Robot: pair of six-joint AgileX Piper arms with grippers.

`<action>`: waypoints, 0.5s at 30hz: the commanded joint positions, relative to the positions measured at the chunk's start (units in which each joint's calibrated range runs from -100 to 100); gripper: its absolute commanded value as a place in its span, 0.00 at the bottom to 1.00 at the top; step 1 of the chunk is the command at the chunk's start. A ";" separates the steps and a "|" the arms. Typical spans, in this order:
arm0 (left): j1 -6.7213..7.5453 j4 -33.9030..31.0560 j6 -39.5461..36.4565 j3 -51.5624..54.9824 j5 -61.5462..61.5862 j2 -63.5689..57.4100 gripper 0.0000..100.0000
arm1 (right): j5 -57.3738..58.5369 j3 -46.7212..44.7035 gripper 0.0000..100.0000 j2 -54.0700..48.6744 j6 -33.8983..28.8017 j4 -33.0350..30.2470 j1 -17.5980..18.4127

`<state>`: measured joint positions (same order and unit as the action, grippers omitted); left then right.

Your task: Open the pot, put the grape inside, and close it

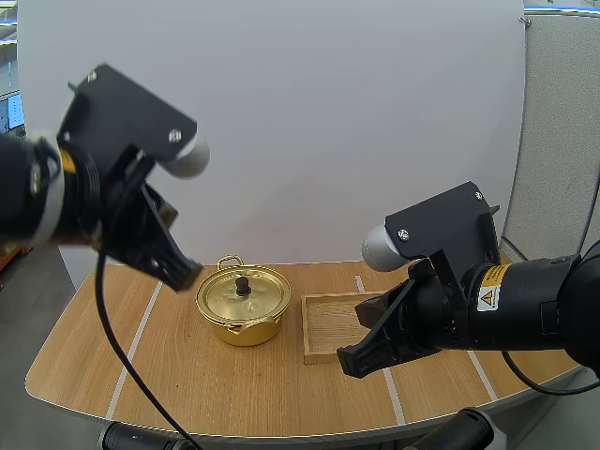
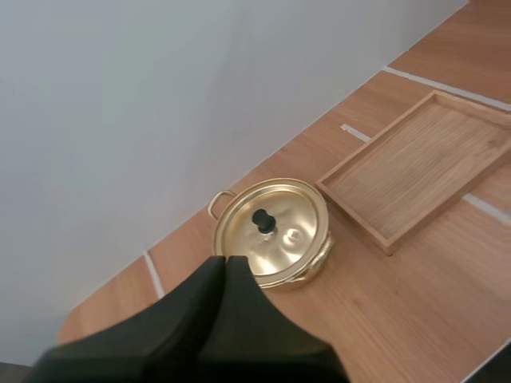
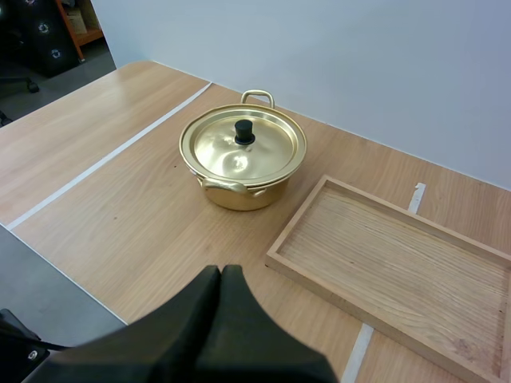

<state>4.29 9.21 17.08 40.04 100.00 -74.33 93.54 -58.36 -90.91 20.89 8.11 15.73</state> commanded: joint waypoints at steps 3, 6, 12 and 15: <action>0.21 5.75 -0.96 7.65 0.00 -4.42 0.00 | 0.10 -0.22 0.00 -0.47 0.34 -0.10 -1.05; 0.21 6.59 -2.04 11.79 0.00 -7.52 0.00 | 0.10 -0.22 0.00 -0.47 0.32 -0.22 -2.44; 0.21 6.59 -6.72 15.86 -2.29 -13.88 0.00 | -2.29 -0.22 0.00 -1.65 0.32 -0.22 -5.19; 0.21 6.59 -10.77 15.83 -9.38 -15.69 0.00 | -4.53 -0.22 0.00 -4.65 0.32 0.08 -6.70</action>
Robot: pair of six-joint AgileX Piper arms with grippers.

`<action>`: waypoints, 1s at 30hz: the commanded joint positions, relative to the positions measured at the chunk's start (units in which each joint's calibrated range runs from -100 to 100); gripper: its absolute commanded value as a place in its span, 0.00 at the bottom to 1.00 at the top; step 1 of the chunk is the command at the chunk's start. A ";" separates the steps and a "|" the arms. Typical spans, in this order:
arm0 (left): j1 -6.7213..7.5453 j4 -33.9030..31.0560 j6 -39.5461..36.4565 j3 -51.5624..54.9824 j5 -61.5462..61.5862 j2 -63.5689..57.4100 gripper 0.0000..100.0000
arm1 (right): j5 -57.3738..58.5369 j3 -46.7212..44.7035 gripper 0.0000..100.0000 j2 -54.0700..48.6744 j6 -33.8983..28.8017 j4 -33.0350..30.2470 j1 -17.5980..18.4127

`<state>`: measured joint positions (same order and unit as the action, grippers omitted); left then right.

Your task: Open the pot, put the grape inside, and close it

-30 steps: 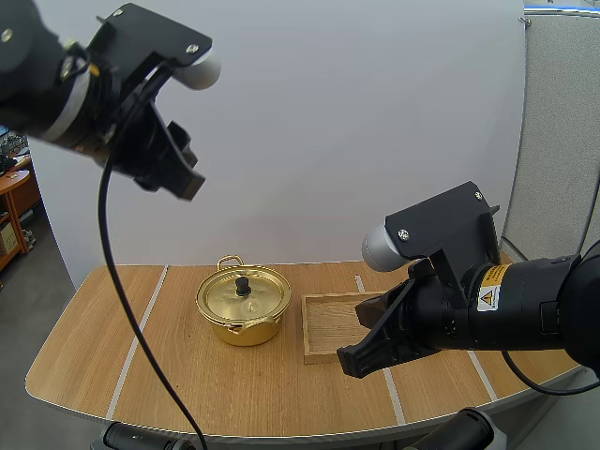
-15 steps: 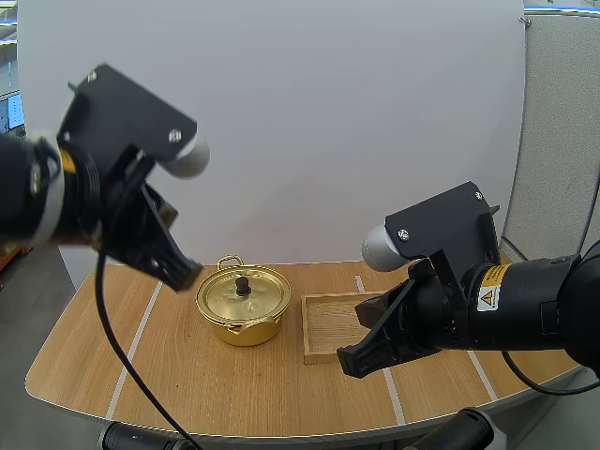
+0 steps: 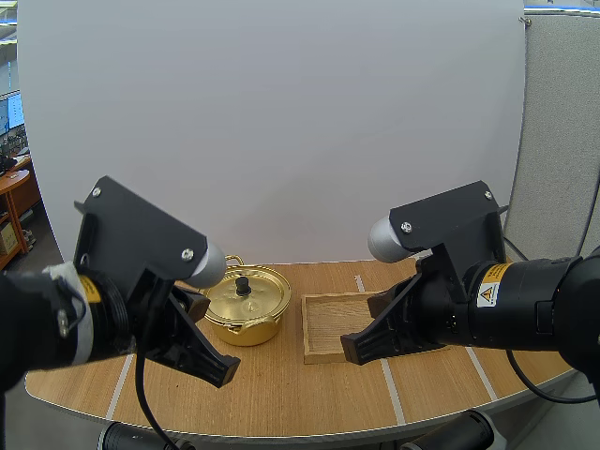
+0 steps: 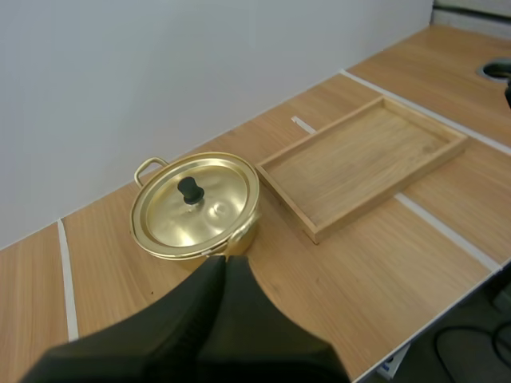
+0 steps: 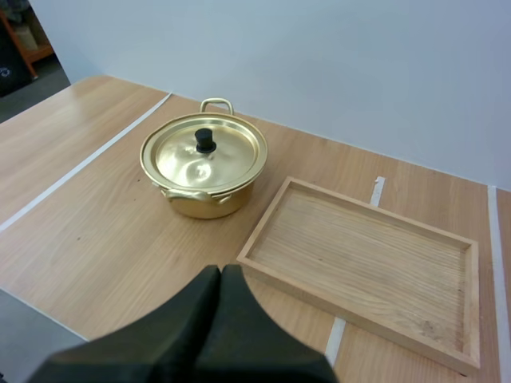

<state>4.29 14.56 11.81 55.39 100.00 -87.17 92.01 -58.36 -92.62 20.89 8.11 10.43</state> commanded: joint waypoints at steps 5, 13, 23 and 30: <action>0.21 1.24 -11.90 0.60 -16.92 -3.32 0.00 | -5.62 -0.22 0.00 -7.38 0.32 1.98 -3.54; -1.29 0.28 -12.45 0.64 -19.55 -5.71 0.00 | -10.39 -0.09 0.00 -7.38 -0.10 3.92 -5.82; -1.73 -5.01 -12.45 2.14 -31.51 -12.83 0.00 | -31.18 -2.07 0.00 -7.38 -0.85 2.33 -6.83; -3.67 -7.91 -12.45 10.23 -45.61 -12.83 0.00 | -51.32 -12.75 0.00 -7.38 -0.85 2.33 -6.83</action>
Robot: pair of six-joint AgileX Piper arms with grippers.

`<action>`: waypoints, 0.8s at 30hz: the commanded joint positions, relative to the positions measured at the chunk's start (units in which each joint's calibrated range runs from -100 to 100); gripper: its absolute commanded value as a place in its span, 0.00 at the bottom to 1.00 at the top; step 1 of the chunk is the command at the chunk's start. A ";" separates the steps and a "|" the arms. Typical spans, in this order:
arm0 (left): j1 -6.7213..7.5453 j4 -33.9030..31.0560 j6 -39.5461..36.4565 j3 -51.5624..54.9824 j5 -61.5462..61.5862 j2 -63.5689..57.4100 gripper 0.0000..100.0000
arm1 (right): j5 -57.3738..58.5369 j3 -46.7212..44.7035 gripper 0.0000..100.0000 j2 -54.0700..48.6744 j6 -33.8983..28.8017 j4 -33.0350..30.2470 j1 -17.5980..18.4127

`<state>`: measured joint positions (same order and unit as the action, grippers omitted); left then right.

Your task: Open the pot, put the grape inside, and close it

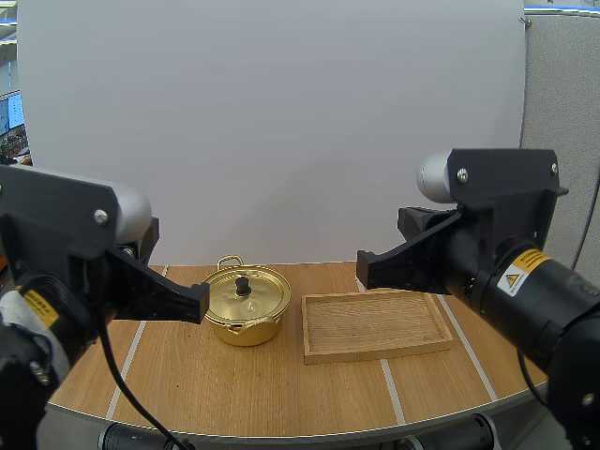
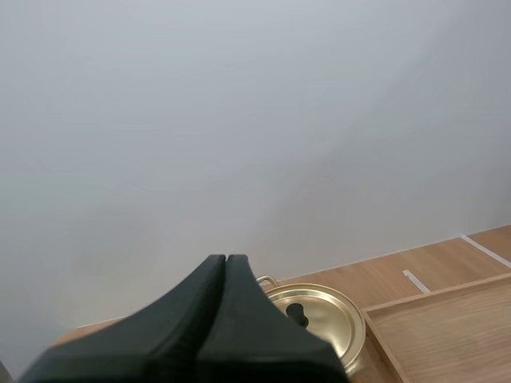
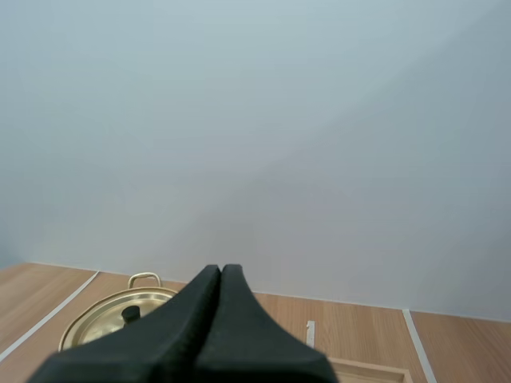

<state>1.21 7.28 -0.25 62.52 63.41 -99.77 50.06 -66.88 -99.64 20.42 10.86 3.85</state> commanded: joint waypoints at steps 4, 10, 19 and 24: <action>-0.81 -0.63 -0.39 9.40 -21.74 -0.23 0.00 | -20.38 -11.60 0.00 -0.36 -0.38 -0.41 -0.26; -0.81 -0.63 -0.39 19.35 -32.39 -0.23 0.00 | -29.90 -20.91 0.00 -0.36 -0.38 -1.65 -0.26; -0.81 1.91 -0.47 32.60 -42.67 -0.23 0.00 | -30.86 -29.48 0.00 -0.36 -0.38 -1.65 -0.26; -0.81 1.91 -2.22 37.48 -47.46 -0.23 0.00 | -30.86 -32.88 0.00 -0.36 -0.38 -1.65 -0.26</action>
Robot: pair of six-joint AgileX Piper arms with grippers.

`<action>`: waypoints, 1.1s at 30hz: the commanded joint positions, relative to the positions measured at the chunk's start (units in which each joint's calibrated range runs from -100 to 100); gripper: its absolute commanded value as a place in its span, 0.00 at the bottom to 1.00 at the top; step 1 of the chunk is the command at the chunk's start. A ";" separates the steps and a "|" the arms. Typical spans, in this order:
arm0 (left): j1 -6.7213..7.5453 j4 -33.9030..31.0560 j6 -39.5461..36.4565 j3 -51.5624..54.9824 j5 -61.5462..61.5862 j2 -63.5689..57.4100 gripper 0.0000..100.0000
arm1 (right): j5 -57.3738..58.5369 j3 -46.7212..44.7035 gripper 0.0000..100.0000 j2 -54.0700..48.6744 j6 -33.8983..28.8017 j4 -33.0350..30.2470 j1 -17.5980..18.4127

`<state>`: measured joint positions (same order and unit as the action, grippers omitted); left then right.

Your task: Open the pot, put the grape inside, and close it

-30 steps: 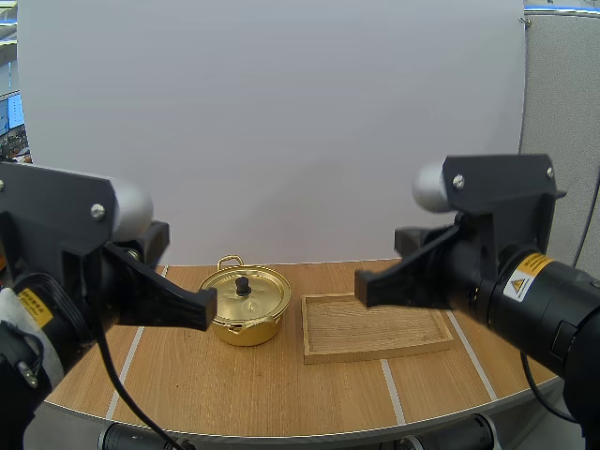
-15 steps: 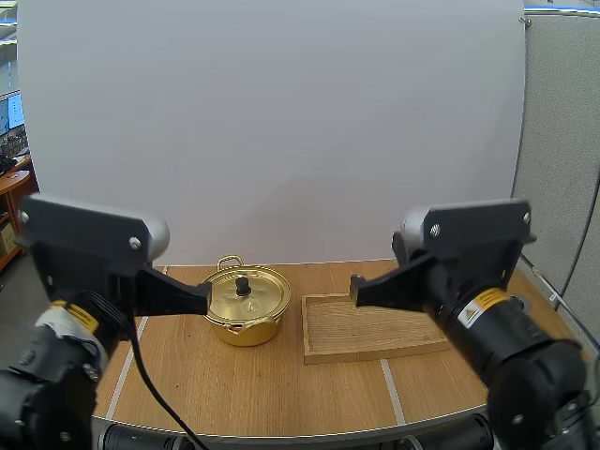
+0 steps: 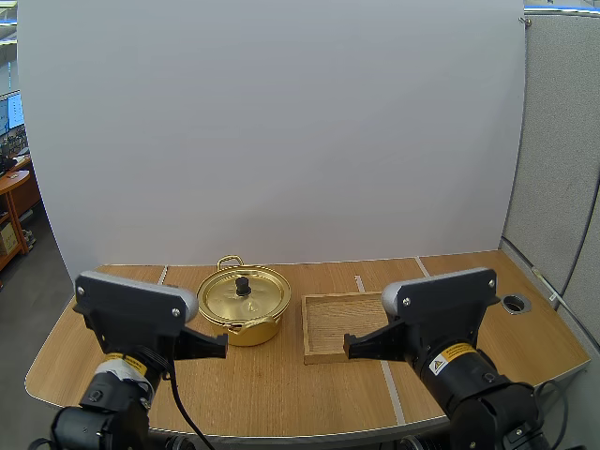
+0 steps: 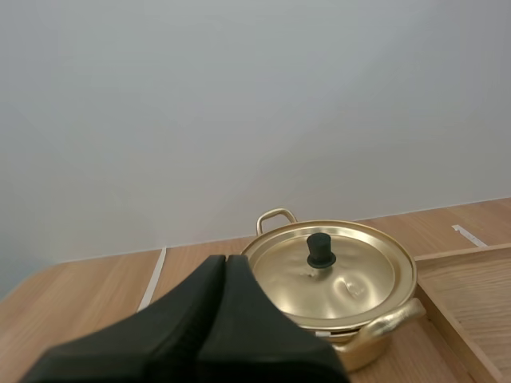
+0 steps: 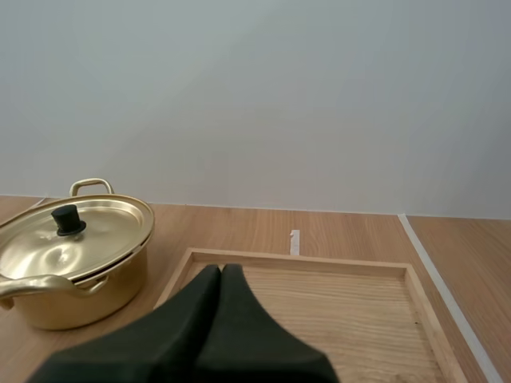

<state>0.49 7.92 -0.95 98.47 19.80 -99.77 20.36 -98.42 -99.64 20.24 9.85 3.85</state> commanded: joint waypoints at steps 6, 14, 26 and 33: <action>-0.09 1.27 -4.76 1.53 -1.72 -0.23 0.00 | 3.06 -1.58 0.00 -0.36 -0.20 -0.43 -1.05; -0.09 1.27 -6.35 1.53 6.74 -0.23 0.00 | 11.56 -1.58 0.00 -0.36 -0.20 -0.33 -2.27; -0.70 2.30 -7.21 1.53 10.49 -0.23 0.00 | 11.56 -1.58 0.00 -0.36 -0.53 -0.33 -3.16; -1.09 3.41 -7.43 1.53 12.86 -0.23 0.00 | 11.56 -1.58 0.00 -0.36 -0.52 -0.33 -3.16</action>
<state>-0.55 10.14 -7.65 99.86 31.92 -99.77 32.07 -100.00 -99.64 20.06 9.74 0.88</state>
